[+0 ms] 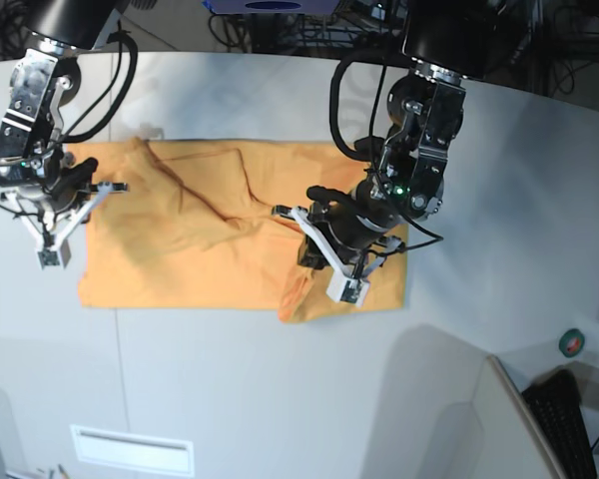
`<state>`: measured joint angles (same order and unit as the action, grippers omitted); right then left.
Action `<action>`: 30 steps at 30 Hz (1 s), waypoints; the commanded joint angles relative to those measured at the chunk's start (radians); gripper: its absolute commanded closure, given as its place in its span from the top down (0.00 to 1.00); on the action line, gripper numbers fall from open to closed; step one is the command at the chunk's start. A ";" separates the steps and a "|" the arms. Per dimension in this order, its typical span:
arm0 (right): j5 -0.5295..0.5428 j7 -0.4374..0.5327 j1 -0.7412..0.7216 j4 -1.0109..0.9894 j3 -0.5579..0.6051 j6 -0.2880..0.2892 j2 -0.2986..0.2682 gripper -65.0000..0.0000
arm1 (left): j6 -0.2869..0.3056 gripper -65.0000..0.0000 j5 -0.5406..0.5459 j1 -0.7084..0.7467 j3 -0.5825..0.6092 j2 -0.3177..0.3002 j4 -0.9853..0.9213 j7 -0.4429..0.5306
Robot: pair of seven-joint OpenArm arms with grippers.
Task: Layout the t-shirt on the table in an organized manner, then fold the t-shirt properly
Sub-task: 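Carry the strip end with the left gripper toward the right gripper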
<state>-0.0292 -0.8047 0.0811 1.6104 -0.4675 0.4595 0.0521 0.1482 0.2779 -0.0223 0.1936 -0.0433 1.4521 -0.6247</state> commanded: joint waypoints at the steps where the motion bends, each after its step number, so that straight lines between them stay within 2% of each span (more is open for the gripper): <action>1: 0.008 0.017 -0.014 0.015 -0.001 0.000 -0.010 0.00 | 0.001 0.00 0.010 -0.017 0.000 0.012 0.016 0.022; 13: 0.008 0.017 -0.014 0.015 -0.001 0.000 -0.010 0.00 | 0.001 0.00 0.014 -0.015 0.004 0.026 0.009 0.022; 17: 0.008 0.017 -0.020 0.015 -0.001 0.000 -0.010 0.00 | 0.001 0.00 0.011 -0.015 0.071 0.026 0.009 0.022; 23: 0.008 0.017 -0.020 0.015 -0.001 0.000 -0.008 0.00 | -0.069 0.00 0.019 -0.023 0.079 0.027 0.008 0.022; 30: 0.008 0.017 -0.020 0.015 -0.001 0.000 -0.008 0.00 | -0.077 0.00 0.019 -0.035 0.071 0.027 0.006 0.026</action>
<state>-0.0265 -0.8047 0.0731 1.6100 -0.4675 0.4599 0.0517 0.0742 0.2886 -0.0338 0.2638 -0.0196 1.4429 -0.6220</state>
